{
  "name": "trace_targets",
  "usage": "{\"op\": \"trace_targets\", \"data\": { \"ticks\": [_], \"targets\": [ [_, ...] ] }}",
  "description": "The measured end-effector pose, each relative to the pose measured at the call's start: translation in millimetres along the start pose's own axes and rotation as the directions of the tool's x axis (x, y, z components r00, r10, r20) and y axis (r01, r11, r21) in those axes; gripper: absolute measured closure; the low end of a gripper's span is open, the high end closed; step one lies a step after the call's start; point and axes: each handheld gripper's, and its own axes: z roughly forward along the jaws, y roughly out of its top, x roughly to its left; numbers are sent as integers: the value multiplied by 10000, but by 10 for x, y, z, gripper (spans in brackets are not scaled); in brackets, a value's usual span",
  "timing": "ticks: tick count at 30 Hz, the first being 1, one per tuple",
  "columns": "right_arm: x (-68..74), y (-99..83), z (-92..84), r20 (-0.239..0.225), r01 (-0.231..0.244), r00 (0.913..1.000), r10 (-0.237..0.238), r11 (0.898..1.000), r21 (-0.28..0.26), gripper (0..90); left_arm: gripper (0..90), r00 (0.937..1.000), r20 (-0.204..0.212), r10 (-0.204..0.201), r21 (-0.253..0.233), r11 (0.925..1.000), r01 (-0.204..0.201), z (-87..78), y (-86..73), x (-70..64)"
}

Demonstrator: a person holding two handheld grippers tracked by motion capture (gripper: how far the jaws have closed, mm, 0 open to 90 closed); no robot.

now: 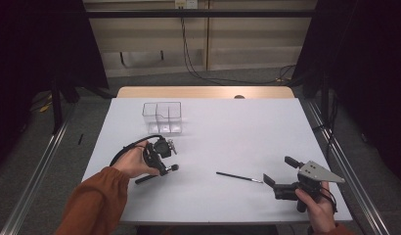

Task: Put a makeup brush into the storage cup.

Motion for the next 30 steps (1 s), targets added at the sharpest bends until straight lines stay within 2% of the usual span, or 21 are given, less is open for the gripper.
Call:
{"op": "trace_targets", "data": {
  "ticks": [8,9,15,19,24,26,27,29,30],
  "targets": [
    [-1,-1,1,9,-44,10000,44,10000,10,0,797,9990,197,-396,-590,9974,407,-33,-72,39],
    [-1,-1,0,5,-47,10000,47,10000,11,0,797,9990,104,-444,-733,9963,451,-48,-83,47],
    [1,0,4,-4,-49,10000,50,10000,21,0,797,9976,126,-682,-1442,9871,693,-154,-139,89],
    [-2,0,2,-5,-66,10000,66,10000,17,0,797,9959,149,-892,-2155,9723,904,-212,-182,114],
    [-3,0,1,-3,-79,10000,79,10000,7,0,797,9927,99,-1203,-2706,9554,1185,-256,-228,121],
    [-2,1,1,-4,-78,10000,78,10000,6,0,798,9912,-3,-1324,-3031,9446,1261,-271,-252,128],
    [-2,1,0,-4,-80,10000,80,10000,0,0,797,9899,88,-1418,-3242,9360,1370,-277,-266,128],
    [-3,2,-2,0,-74,10000,74,10000,-8,0,798,9853,100,-1706,-3797,9109,1616,-290,-298,124],
    [-3,2,-3,3,-90,10000,90,10000,-1,0,798,9847,169,-1737,-3954,9033,1661,-296,-314,124]
  ]
}}
